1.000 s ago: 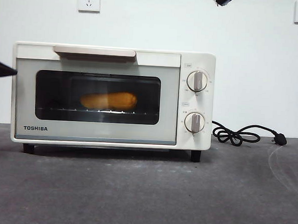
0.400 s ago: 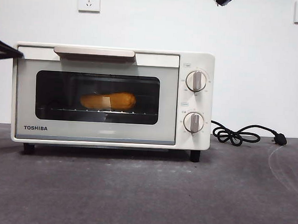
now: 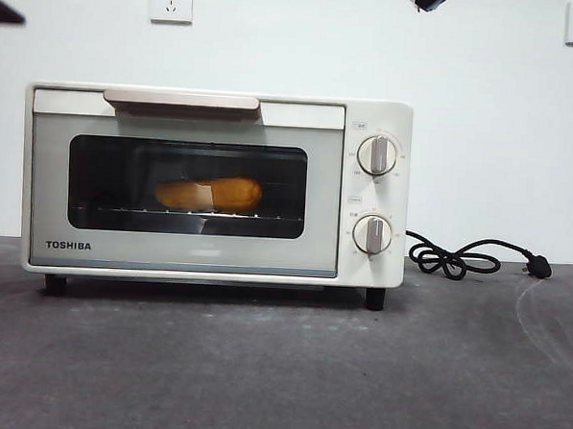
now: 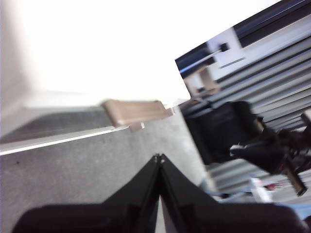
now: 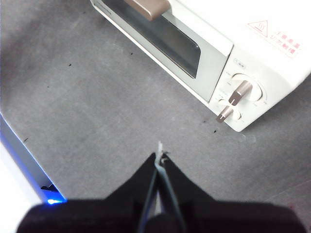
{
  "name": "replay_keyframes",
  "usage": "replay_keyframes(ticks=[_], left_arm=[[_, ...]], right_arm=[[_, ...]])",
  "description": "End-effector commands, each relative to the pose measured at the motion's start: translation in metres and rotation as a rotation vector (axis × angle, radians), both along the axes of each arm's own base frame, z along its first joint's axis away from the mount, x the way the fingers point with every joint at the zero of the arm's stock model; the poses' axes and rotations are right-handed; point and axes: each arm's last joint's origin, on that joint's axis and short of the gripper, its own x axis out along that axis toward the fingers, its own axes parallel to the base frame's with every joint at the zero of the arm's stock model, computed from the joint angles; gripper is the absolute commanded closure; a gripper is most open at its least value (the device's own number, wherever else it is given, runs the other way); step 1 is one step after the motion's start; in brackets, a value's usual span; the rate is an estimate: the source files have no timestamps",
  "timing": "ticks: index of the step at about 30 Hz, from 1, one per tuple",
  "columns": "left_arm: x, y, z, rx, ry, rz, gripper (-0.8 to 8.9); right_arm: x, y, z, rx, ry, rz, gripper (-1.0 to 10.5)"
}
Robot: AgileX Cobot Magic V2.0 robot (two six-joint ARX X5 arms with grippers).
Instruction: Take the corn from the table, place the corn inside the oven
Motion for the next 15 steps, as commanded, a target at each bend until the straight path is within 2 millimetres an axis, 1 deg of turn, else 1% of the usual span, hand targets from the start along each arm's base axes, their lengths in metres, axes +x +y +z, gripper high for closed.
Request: replay_keyframes(ticks=[1, 3, 7, 10, 13, 15], left_arm=[[-0.03, -0.01, 0.023, 0.12, -0.109, 0.038, 8.21], [-0.051, -0.017, 0.035, 0.194, -0.132, 0.1, 8.21], [-0.096, -0.031, 0.055, 0.332, -0.177, 0.288, 8.21], [-0.129, -0.04, 0.067, 0.378, -0.243, 0.432, 8.21], [-0.16, -0.046, 0.072, 0.394, -0.296, 0.553, 8.21], [-0.176, -0.048, 0.071, 0.404, -0.316, 0.6, 8.21]], right_arm=[[0.0, 0.0, 0.002, 0.007, -0.01, 0.004, 9.6], [0.0, 0.0, 0.002, 0.008, -0.007, 0.002, 9.6], [0.0, 0.0, 0.001, 0.015, 0.007, -0.014, 9.6], [0.0, 0.0, 0.001, 0.014, 0.009, -0.015, 9.6], [0.0, 0.0, 0.001, 0.014, 0.009, -0.016, 9.6], [0.0, 0.0, 0.001, 0.015, 0.009, -0.015, 9.6]])
